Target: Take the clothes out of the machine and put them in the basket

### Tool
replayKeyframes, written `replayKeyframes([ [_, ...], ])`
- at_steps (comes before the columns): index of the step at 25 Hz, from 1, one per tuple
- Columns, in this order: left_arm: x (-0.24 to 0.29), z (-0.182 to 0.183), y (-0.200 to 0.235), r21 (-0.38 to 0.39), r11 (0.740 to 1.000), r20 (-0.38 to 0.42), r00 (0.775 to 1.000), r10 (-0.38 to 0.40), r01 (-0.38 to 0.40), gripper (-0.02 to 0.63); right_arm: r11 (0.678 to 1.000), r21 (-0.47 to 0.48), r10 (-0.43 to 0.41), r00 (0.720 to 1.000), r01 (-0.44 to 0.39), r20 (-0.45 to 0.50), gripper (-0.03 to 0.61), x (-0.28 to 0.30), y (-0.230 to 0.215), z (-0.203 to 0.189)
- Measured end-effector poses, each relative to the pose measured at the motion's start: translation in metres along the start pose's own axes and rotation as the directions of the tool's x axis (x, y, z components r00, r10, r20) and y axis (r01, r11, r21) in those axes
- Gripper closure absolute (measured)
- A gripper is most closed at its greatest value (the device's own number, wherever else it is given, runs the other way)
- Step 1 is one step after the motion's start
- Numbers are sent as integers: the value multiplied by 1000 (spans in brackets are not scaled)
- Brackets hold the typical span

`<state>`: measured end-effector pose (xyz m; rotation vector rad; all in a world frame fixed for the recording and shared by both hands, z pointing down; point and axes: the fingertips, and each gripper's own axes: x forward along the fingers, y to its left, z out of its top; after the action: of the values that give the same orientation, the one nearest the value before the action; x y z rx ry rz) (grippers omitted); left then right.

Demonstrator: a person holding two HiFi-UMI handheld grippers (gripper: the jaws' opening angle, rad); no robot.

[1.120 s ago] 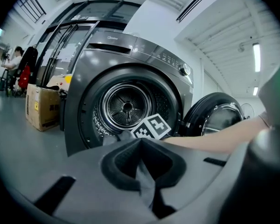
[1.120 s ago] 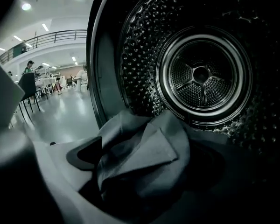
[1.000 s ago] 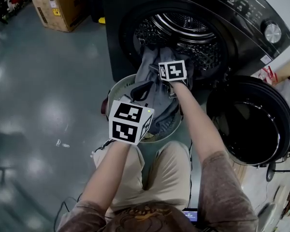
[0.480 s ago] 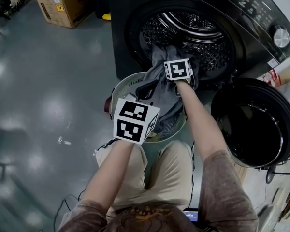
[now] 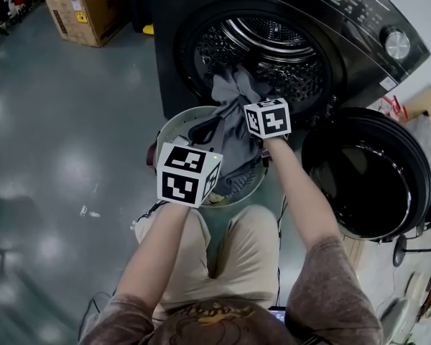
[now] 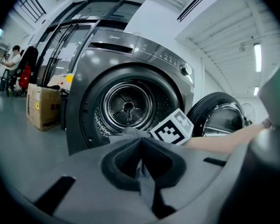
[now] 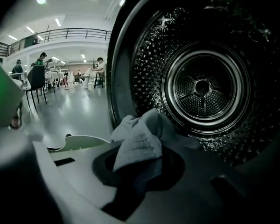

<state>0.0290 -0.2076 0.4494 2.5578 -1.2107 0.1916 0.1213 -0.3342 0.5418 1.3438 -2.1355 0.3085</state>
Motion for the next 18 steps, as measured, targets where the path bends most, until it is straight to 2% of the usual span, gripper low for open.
replayKeyframes([
  [9, -6, 1, -4, 12, 1000, 7, 1000, 18, -18, 611, 990, -22, 139, 984, -137, 113, 525, -96, 44, -7],
  [15, -9, 3, -6, 47, 998, 11, 999, 45, -46, 611, 977, -70, 209, 970, -202, 123, 525, -141, 86, -24],
  [18, -10, 4, -6, 48, 997, 14, 999, 53, -53, 611, 962, -72, 271, 955, -264, 124, 525, -155, 113, -29],
])
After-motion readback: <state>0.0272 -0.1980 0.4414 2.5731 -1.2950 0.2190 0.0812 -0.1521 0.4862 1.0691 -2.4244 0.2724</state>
